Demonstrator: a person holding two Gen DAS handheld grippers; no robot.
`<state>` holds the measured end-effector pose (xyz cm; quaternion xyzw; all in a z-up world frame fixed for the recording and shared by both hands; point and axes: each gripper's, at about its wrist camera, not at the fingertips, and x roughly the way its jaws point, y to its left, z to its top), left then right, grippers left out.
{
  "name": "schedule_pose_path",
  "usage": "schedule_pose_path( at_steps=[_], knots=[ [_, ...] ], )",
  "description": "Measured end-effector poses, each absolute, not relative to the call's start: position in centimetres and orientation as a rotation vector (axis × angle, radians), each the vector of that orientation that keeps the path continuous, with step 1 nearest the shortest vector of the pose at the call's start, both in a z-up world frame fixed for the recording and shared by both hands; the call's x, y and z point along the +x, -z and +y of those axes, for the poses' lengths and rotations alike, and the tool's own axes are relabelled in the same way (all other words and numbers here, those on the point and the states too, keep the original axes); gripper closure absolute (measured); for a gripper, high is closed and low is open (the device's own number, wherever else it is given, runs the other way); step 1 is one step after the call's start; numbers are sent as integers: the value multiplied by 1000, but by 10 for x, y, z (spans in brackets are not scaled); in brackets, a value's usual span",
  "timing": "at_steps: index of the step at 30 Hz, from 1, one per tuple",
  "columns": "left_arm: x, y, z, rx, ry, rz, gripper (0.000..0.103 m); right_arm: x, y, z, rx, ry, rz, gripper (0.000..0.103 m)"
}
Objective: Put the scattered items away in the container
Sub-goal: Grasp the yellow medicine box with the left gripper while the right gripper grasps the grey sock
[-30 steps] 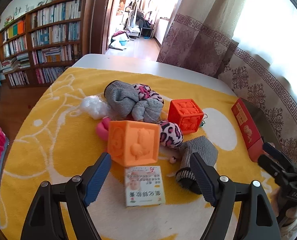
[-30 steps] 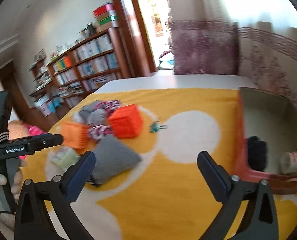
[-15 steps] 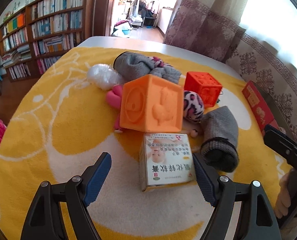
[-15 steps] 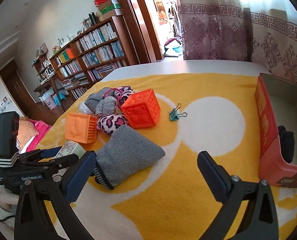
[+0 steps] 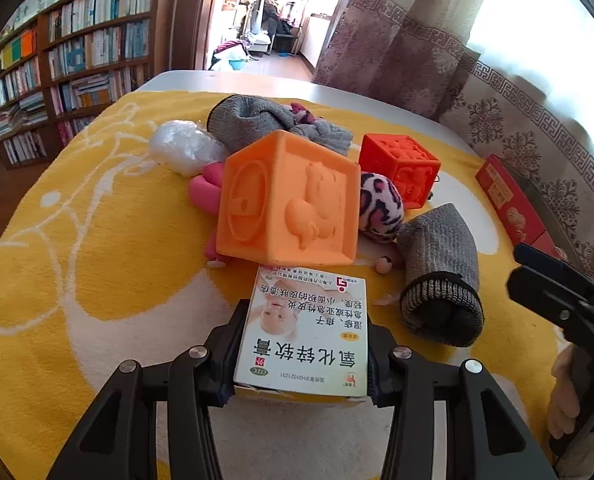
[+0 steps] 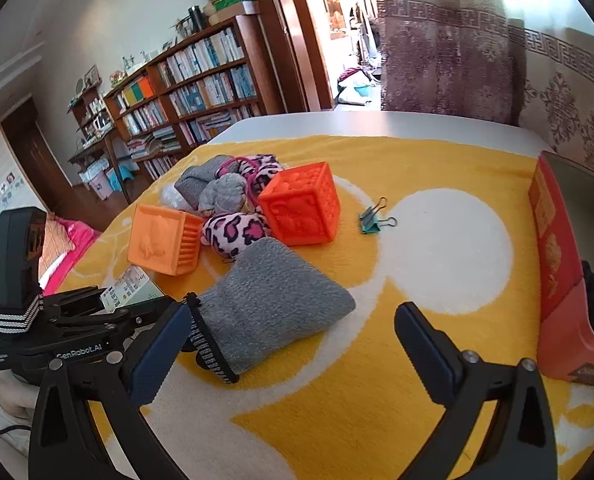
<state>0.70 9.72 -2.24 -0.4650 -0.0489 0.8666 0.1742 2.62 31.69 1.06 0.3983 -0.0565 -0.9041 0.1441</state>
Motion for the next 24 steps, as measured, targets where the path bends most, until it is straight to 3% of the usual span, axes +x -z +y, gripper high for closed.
schedule_pose_path(
  at_steps=[6,19,24],
  knots=[
    [6,24,94,-1308,-2450,-153,54,10,0,299,1233,2576,-81,1],
    [5,28,92,-1298,-2448,-151,54,-11,20,290,1348,2540,-146,1],
    [6,28,93,-1299,-2453,-139,54,-4,18,293,1345,2581,-116,35]
  ],
)
